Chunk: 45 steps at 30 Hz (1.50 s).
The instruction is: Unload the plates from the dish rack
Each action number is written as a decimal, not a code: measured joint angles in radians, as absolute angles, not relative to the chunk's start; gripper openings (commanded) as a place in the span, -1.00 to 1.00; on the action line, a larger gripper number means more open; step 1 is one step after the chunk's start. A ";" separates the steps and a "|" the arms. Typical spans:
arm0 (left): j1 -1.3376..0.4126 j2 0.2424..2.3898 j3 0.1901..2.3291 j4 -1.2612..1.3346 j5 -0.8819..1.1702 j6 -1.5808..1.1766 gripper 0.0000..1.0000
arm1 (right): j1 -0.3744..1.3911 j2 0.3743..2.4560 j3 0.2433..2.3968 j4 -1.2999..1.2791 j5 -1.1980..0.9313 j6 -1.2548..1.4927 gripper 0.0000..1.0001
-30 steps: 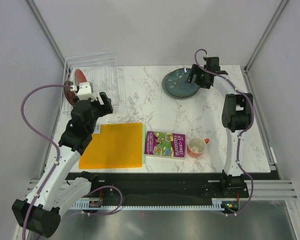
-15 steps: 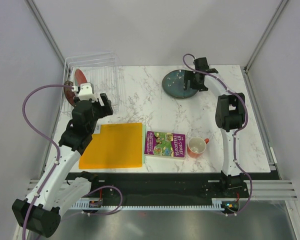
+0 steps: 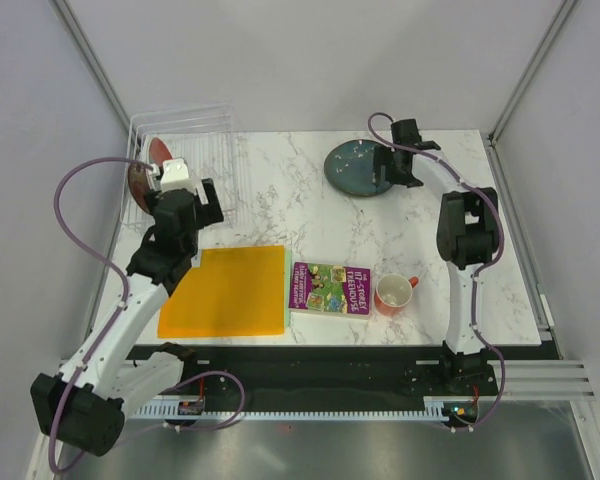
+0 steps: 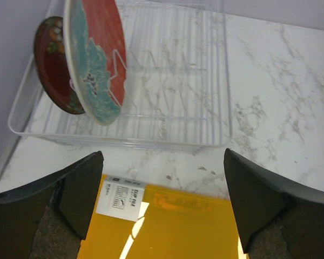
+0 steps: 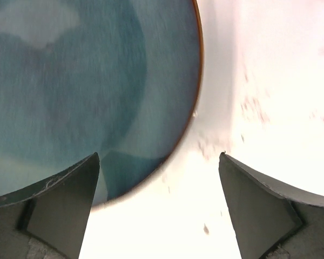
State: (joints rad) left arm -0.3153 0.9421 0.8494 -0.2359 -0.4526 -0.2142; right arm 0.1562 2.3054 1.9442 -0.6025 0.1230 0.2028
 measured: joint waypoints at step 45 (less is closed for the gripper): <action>0.025 1.702 1.239 0.055 -0.692 0.084 -0.95 | 0.185 1.553 1.290 -0.431 0.021 0.205 0.96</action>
